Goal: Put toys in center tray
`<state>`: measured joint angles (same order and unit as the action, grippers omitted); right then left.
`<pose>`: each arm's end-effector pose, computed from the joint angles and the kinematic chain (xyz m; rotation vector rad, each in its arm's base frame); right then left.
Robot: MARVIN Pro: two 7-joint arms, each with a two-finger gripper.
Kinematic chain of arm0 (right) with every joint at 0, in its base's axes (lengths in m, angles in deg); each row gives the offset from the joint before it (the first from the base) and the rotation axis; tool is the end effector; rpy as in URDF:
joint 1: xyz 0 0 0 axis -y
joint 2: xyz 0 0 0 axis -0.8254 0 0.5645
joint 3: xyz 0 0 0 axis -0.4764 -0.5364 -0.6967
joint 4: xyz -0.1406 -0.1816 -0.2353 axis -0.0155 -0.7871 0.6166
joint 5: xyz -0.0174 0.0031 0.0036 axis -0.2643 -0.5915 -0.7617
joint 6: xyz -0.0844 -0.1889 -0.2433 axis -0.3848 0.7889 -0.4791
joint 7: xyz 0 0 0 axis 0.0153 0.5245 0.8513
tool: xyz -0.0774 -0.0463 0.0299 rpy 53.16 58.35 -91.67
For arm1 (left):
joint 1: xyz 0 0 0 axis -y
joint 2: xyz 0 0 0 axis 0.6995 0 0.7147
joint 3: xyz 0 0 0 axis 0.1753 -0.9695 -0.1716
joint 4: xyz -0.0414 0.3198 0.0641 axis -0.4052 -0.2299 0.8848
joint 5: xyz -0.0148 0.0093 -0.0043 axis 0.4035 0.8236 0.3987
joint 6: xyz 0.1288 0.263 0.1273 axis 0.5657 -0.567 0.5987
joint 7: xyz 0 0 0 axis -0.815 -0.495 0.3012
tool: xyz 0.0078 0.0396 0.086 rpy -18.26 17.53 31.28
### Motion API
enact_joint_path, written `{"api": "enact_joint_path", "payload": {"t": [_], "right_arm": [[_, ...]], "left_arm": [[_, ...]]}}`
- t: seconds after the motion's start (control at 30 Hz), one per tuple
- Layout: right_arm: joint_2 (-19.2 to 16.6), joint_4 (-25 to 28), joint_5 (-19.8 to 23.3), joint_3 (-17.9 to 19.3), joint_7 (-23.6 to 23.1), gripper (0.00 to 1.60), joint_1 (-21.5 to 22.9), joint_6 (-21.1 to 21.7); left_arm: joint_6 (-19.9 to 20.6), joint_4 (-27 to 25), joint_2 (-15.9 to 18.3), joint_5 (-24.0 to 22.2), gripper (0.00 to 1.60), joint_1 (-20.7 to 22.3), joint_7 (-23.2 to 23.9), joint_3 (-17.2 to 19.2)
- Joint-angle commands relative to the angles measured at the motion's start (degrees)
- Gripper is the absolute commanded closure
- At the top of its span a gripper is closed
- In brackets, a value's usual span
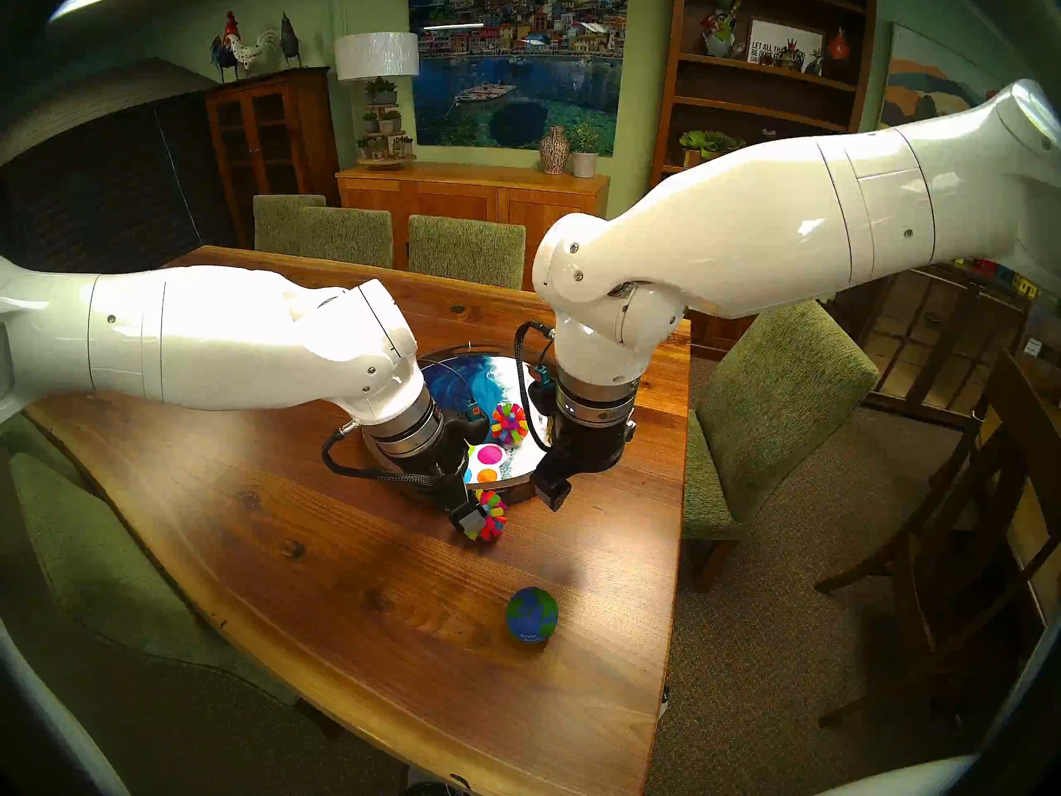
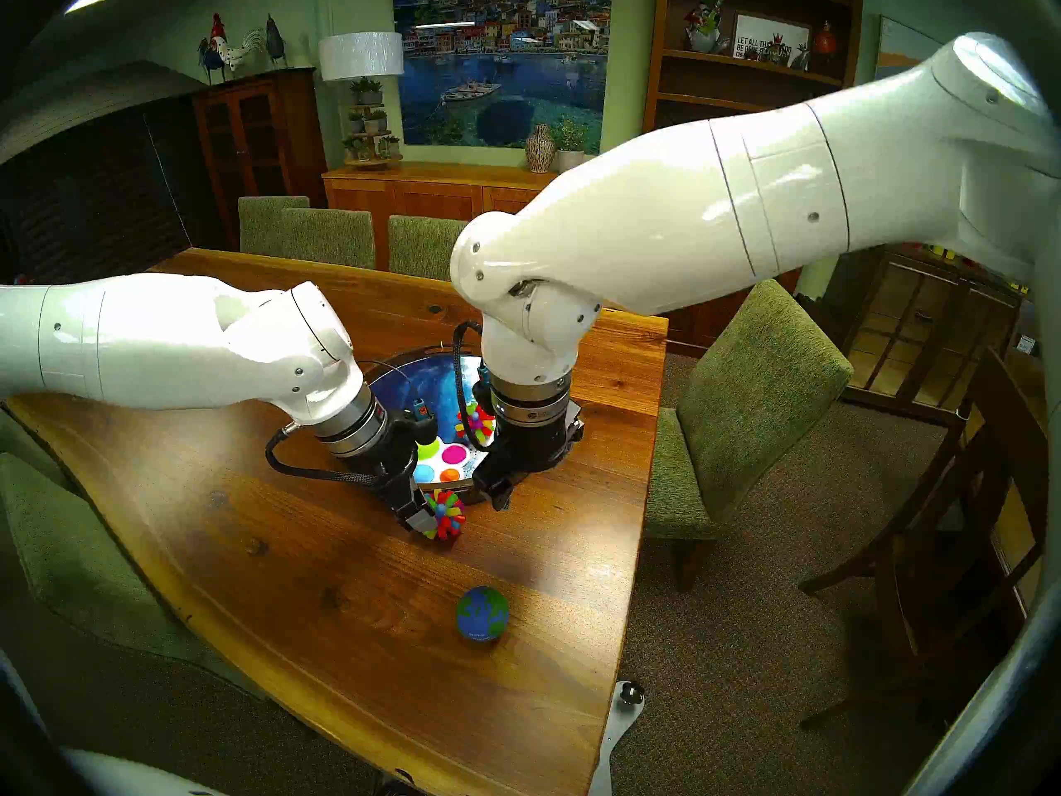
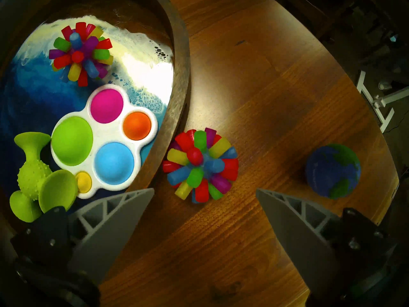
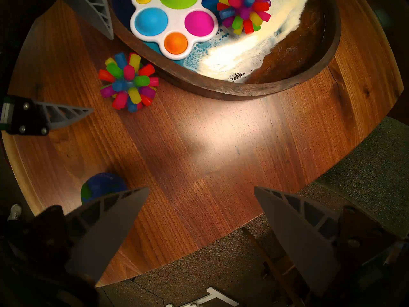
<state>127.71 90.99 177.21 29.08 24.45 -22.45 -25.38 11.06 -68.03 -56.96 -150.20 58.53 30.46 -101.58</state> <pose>0.4140 0.1454 -0.0862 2.8326 1.1131 0.1920 0.4262 -0.0246 -0.1669 2.5400 -1.4808 0.3654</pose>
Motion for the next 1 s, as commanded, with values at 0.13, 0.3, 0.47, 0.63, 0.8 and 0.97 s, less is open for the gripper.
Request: {"api": "enact_joint_path", "payload": {"t": [0.13,0.3,0.47,0.63,0.8,0.97], "right_arm": [[-0.3,-0.2,0.1,1.0,-0.1,0.00,1.2,0.1],[-0.3,-0.2,0.1,1.0,-0.1,0.00,1.2,0.1],[-0.3,-0.2,0.1,1.0,-0.1,0.00,1.2,0.1],[-0.3,-0.2,0.1,1.0,-0.1,0.00,1.2,0.1],[-0.3,-0.2,0.1,1.0,-0.1,0.00,1.2,0.1],[-0.3,-0.2,0.1,1.0,-0.1,0.00,1.2,0.1]], "left_arm": [[-1.7,0.5,-2.6,-1.1,0.00,-2.0,-3.3,1.0],[-2.5,1.1,-3.6,-0.9,0.00,-3.7,-6.3,0.5],[-3.4,0.2,-3.6,-0.4,0.00,-4.8,-9.3,0.3],[-3.8,-0.8,-3.4,-0.5,0.00,-5.3,-11.1,0.3],[-3.8,-1.6,-2.9,-0.6,0.01,-5.3,-12.2,0.3],[-3.8,-2.0,-1.8,-0.4,1.24,-4.8,-12.4,0.2]]}}
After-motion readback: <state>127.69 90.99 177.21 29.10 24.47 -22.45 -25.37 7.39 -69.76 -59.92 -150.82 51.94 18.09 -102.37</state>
